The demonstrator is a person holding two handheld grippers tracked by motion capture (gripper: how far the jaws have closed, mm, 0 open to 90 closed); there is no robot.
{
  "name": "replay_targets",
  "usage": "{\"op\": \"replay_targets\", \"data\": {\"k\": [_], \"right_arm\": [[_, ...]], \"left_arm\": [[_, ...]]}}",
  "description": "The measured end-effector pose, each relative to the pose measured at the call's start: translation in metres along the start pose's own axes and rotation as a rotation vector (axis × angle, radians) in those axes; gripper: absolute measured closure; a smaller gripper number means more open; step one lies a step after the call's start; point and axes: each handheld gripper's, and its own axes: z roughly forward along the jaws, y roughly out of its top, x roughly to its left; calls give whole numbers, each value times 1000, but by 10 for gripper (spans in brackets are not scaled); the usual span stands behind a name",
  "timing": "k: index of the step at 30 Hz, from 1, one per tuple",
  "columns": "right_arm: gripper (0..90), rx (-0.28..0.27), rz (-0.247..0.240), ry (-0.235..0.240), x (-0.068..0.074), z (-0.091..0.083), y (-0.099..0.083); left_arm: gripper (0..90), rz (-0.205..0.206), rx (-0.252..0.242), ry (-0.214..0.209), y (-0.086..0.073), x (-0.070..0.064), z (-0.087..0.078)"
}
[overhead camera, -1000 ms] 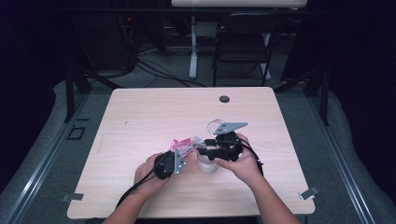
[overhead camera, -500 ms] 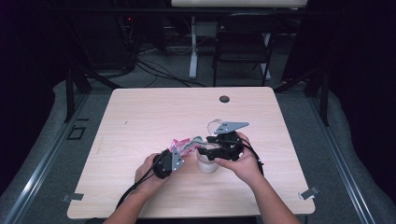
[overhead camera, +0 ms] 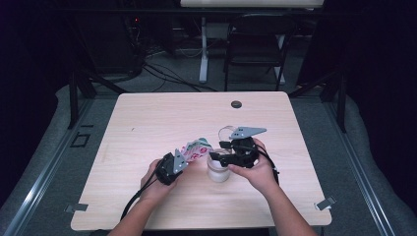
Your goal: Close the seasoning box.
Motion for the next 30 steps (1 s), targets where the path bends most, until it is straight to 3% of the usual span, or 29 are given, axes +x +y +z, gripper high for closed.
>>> {"op": "replay_targets", "data": {"k": [14, 20, 24, 30], "right_arm": [[464, -5, 35, 8, -3, -1, -1], [464, -3, 43, -1, -5, 1, -2], [463, -10, 42, 2, -4, 3, 0], [463, -7, 30, 16, -2, 7, 4]], "left_arm": [[900, -217, -89, -70, -10, 30, -10], [900, -266, -129, -30, -16, 45, -26], [900, -298, -146, 23, -23, 57, -43], [900, -330, -135, 70, -32, 71, -64]]}}
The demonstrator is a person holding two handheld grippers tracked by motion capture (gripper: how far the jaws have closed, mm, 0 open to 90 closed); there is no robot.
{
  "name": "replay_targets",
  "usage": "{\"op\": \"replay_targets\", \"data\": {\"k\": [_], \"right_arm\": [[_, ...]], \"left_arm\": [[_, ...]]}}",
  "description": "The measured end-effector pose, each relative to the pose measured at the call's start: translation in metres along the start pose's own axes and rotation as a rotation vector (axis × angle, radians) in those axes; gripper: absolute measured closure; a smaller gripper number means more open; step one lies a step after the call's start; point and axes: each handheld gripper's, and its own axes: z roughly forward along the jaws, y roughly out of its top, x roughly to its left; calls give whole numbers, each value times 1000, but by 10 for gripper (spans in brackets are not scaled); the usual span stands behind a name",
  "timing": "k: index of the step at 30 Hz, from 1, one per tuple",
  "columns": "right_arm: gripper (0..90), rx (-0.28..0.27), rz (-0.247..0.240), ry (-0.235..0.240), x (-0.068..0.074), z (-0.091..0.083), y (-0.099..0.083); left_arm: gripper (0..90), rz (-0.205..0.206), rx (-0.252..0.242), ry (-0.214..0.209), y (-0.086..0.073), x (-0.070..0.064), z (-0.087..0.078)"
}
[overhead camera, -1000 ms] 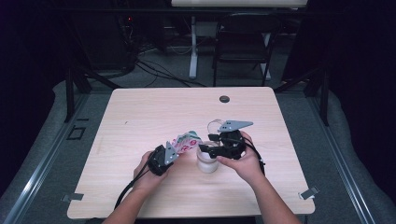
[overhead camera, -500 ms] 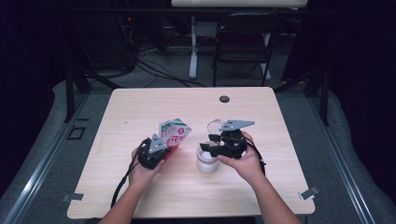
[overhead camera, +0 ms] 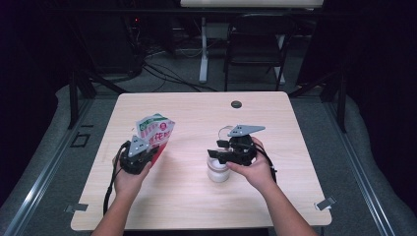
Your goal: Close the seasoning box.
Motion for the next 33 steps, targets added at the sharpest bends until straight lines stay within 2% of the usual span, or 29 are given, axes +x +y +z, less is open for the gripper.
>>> {"op": "replay_targets", "data": {"k": [3, 6, 10, 14, 18, 22, 33], "right_arm": [[463, -4, 2, 10, 1, 3, 2], [463, 0, 1, 17, 1, 6, 3], [463, 6, -8, 17, 2, 9, 3], [463, 3, -15, 14, 2, 10, 5], [463, -4, -16, 18, 3, 12, 6], [462, 4, -17, 23, 4, 14, 6], [462, 2, -11, 18, 2, 15, 6]], "left_arm": [[900, 13, 22, 28, -4, 6, -10], [900, 6, 36, 54, -11, 11, -16], [900, -26, 46, 90, -23, 21, -20], [900, -92, 39, 109, -34, 33, -23], [900, -97, 69, 137, -44, 39, -25], [900, -120, 72, 170, -49, 45, -27], [898, -169, 111, 220, -64, 62, -21]]}}
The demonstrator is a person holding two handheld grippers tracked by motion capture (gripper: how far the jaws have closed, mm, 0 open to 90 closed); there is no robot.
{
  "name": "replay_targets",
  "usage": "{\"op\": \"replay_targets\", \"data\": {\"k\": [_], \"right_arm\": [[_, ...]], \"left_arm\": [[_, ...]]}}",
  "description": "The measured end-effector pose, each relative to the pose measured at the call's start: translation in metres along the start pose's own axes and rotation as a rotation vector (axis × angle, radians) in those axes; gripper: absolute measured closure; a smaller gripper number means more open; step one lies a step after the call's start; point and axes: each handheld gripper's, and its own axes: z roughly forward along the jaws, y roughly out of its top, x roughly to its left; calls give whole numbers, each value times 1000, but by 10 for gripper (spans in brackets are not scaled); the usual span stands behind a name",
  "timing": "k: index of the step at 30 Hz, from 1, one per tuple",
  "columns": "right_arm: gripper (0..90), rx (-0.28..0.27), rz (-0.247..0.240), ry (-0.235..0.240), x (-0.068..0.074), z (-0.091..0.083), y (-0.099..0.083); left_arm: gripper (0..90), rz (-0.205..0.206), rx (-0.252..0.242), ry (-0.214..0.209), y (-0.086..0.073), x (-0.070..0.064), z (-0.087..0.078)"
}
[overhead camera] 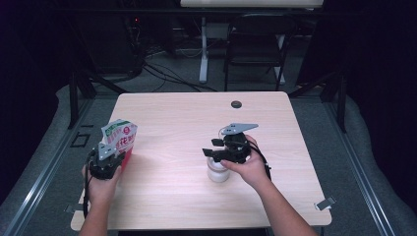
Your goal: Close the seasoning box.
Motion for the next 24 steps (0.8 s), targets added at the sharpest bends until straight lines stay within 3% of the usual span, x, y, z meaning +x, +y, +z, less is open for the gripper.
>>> {"op": "replay_targets", "data": {"k": [10, 18, 24], "right_arm": [[462, 19, -9, 0, 0, 2, 0], [461, 22, -14, -6, 0, 3, -1], [457, 17, -15, -8, 0, 4, -1]], "left_arm": [[886, 7, 15, 7, -3, -1, 3], [866, -17, 15, -6, -5, 1, 3], [760, -19, 17, -11, -5, -2, 4]]}}
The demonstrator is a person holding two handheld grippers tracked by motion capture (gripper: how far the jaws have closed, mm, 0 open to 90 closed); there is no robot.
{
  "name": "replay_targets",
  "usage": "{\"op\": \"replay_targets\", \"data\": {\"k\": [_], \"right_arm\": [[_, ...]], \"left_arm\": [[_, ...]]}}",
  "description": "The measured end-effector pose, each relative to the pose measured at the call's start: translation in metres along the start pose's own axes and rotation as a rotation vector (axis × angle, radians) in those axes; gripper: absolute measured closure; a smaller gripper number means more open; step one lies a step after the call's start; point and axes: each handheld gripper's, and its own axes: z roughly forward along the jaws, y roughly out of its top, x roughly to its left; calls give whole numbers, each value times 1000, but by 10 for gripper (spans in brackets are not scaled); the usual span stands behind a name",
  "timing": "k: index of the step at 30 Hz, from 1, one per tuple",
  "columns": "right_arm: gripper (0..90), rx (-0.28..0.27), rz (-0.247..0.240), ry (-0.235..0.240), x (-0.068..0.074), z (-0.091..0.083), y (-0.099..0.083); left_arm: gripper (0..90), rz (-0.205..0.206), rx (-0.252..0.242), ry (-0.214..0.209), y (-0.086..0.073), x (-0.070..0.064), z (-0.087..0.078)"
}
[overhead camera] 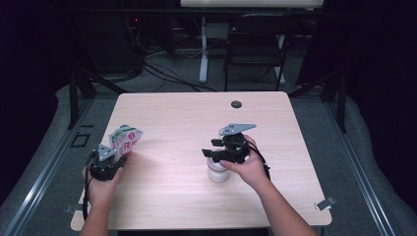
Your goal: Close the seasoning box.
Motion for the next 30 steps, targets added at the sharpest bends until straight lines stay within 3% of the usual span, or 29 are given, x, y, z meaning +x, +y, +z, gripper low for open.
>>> {"op": "replay_targets", "data": {"k": [8, 22, 30], "right_arm": [[457, 2, 0, -1, 1, 1, 0], [455, 1, -2, -2, 1, 1, 0], [454, -3, -2, -3, 1, 0, 0]], "left_arm": [[506, -5, -2, -12, 0, -2, 3], [475, 9, -21, 3, 1, -4, -1], [455, -2, -70, 7, 3, -7, -8]]}}
